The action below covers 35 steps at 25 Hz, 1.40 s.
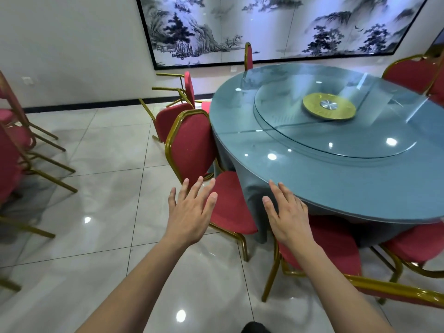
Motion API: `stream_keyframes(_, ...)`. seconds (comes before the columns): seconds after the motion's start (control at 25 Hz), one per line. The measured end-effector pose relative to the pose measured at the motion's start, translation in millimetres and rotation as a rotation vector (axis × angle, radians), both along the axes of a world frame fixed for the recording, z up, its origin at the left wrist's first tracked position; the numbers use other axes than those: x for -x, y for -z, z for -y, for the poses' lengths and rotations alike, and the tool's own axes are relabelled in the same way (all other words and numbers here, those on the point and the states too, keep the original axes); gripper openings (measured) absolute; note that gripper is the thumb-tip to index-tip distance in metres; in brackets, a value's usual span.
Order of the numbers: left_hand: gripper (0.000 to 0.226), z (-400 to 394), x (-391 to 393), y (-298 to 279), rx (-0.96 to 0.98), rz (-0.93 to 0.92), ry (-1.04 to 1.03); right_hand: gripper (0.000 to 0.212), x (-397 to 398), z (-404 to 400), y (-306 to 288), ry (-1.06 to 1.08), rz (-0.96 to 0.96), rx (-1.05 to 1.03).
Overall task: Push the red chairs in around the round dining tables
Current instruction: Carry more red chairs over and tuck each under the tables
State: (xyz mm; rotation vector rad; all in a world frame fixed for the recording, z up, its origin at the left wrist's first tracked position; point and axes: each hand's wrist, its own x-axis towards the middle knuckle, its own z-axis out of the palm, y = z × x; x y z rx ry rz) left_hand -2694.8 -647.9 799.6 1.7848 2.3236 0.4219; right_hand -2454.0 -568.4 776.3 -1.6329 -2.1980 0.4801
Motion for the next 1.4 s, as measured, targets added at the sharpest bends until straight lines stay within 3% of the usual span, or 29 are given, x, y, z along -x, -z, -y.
stream_keyframes(0.36,0.072,-55.2,69.1,-5.7,-0.017,-0.048,-0.031,0.067,66.6,-69.5,11.1,-0.003,-0.024,0.022)
stream_keyframes(0.92,0.066,-224.2,155.7,-19.8,0.028,-0.112,0.074,0.073,153.7,-221.3,29.7,0.083,-0.076,0.052)
stream_keyframes(1.4,0.074,-280.7,255.9,-6.9,0.032,-0.109,0.124,0.065,247.0,-261.6,37.0,0.100,-0.038,0.079)
